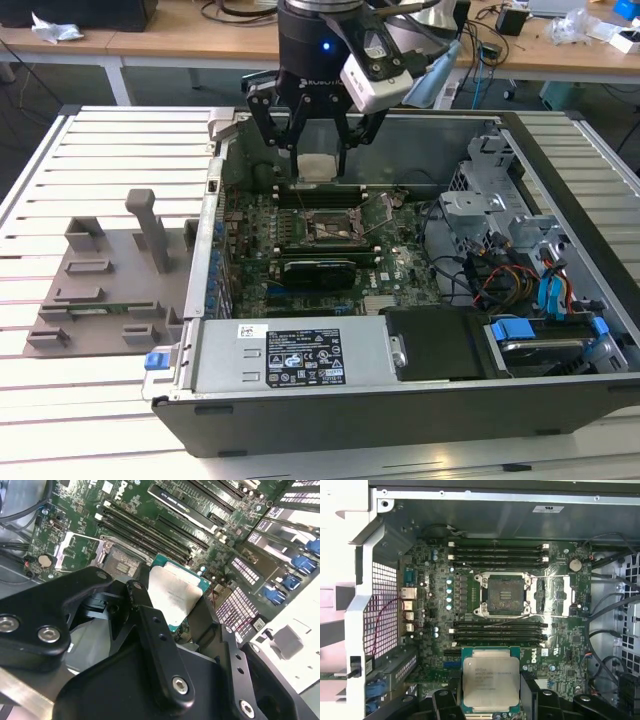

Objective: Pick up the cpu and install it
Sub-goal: 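Pick up the cpu and move it towards the insertion slot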

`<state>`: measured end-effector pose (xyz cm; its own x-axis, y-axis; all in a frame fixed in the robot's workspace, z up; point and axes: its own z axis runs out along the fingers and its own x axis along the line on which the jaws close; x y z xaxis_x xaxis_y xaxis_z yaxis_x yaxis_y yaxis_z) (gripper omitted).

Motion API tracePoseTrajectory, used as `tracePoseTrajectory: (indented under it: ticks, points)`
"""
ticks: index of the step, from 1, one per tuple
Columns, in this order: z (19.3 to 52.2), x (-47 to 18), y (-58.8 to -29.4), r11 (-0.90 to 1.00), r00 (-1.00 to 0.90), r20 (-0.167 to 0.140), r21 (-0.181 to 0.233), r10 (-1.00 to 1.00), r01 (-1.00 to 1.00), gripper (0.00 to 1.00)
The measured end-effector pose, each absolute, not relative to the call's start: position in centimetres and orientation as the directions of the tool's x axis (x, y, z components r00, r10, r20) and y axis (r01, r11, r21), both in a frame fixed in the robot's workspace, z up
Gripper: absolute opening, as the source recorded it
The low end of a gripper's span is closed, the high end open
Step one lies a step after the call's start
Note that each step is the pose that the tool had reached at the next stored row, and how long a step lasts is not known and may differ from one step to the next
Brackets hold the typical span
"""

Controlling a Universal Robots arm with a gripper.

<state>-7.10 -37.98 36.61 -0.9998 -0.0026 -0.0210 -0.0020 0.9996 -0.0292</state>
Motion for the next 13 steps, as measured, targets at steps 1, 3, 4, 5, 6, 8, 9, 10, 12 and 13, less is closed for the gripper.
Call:
tracePoseTrajectory:
  ticks: [1,3,4,5,6,8,9,10,12,13]
  points:
    - [36.6,-7.1,-38.0,1.0,-1.0,-0.021,-0.029,-0.003,-0.002,0.55]
    - [36.4,-7.0,-38.0,1.0,-1.0,-0.021,-0.029,-0.003,-0.002,0.55]
    - [36.3,-6.9,-37.9,1.0,-1.0,-0.021,-0.029,-0.003,-0.002,0.55]
    - [36.2,-6.9,-37.9,1.0,-1.0,-0.021,-0.029,-0.003,-0.002,0.55]
    - [36.1,-6.8,-37.9,1.0,-1.0,-0.021,-0.029,-0.003,-0.002,0.55]
    - [35.9,-6.7,-37.8,1.0,-1.0,-0.021,-0.029,-0.002,-0.002,0.55]
    - [35.9,-6.7,-37.8,1.0,-1.0,-0.021,-0.029,-0.002,-0.002,0.55]
    - [35.8,-6.6,-37.7,1.0,-1.0,-0.021,-0.029,-0.003,-0.002,0.55]
    - [35.6,-6.4,-37.5,1.0,-1.0,-0.021,-0.029,-0.003,-0.002,0.55]
    - [35.6,-6.4,-37.4,1.0,-1.0,-0.021,-0.029,-0.003,-0.002,0.55]
